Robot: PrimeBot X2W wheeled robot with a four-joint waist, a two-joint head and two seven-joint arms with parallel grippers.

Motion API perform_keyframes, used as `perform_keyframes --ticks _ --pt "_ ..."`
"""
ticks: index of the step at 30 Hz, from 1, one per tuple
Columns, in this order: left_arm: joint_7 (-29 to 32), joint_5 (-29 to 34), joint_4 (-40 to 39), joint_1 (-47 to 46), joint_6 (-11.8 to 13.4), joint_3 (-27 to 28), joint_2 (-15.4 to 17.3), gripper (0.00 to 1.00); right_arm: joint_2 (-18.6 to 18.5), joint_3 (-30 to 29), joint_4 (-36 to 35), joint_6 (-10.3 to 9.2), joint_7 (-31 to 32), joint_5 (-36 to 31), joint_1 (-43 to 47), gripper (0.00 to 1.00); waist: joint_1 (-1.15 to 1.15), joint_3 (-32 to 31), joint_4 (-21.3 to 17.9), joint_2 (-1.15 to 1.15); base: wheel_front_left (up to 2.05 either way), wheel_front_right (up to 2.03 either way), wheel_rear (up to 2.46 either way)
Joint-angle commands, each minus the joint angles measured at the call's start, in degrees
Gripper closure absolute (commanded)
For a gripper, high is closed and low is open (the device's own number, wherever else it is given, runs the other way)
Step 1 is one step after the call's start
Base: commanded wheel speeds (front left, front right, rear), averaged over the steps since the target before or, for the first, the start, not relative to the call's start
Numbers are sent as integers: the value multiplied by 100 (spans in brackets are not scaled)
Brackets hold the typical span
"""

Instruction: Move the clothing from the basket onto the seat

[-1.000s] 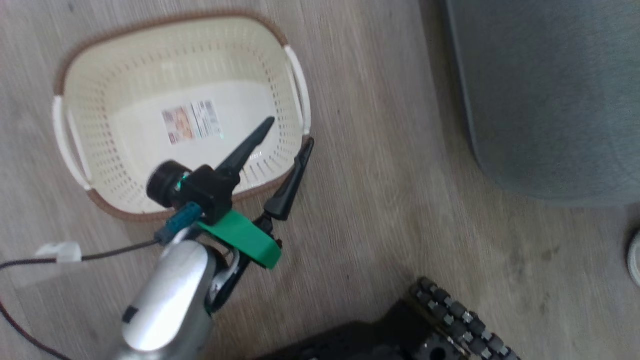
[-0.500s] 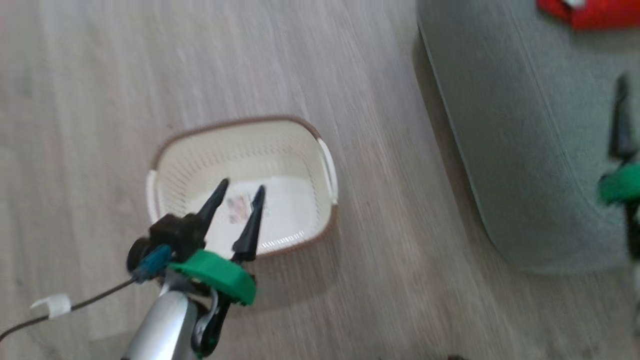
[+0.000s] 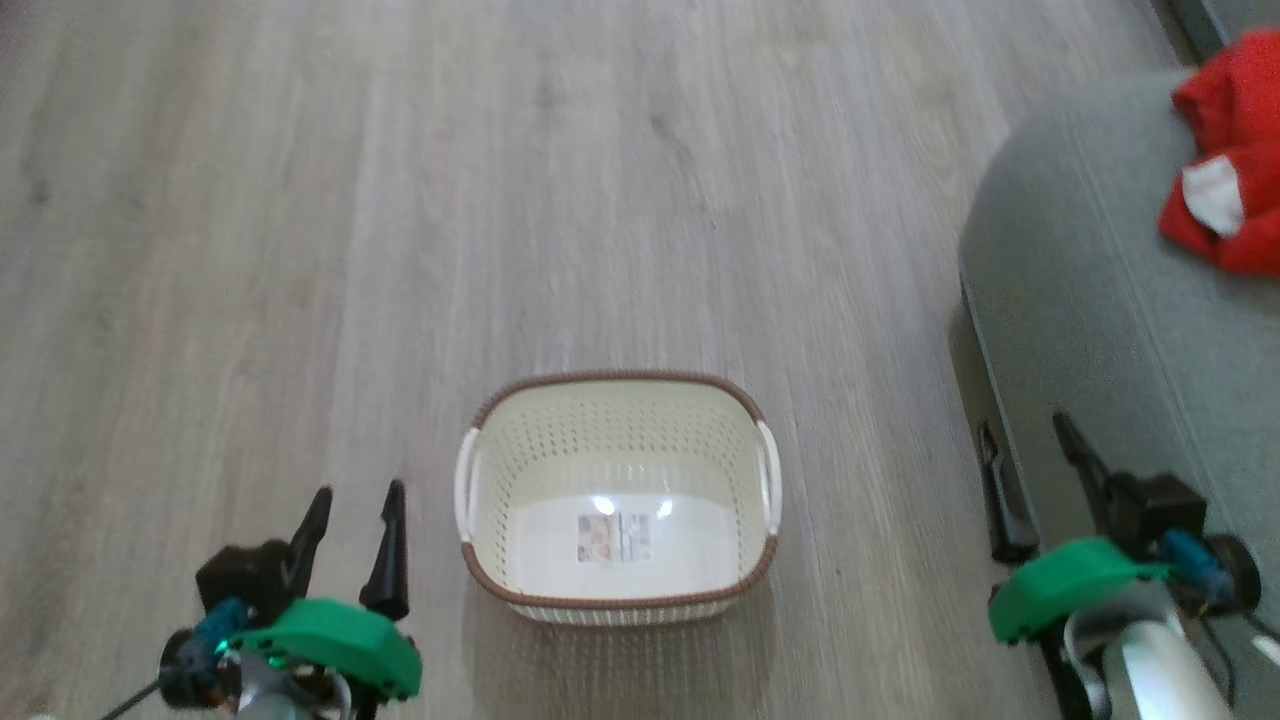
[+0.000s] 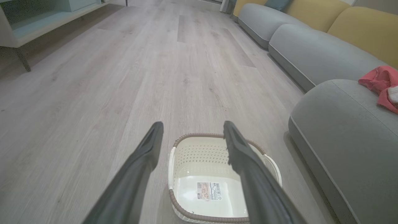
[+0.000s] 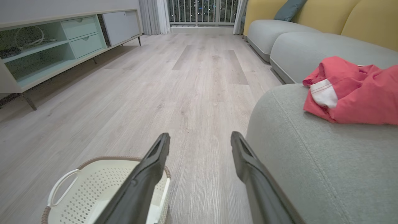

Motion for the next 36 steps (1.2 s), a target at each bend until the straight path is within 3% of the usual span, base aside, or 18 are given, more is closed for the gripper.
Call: perform_keyframes --ticks 1,10,29,30,36 --pt "-30 99 -98 -43 13 260 0 0 5 82 -128 -2 -38 -19 44 0 1 -320 285 -1 0 0 0" --pt "-30 311 -21 -19 -58 512 -10 0 224 139 -23 -2 -38 -162 261 0 1 -422 346 -1 0 0 0" --pt "-30 233 -5 -121 -174 284 -13 0 262 126 -148 -2 -38 -261 253 0 1 -411 200 -1 0 0 0" --pt "1 244 154 163 -163 137 -26 100 255 -10 50 0 0 -262 398 100 1 -410 200 -1 0 0 0" --pt "71 96 445 268 -161 126 -65 100 259 -47 381 0 78 -89 458 100 1 -410 195 -1 0 0 0"
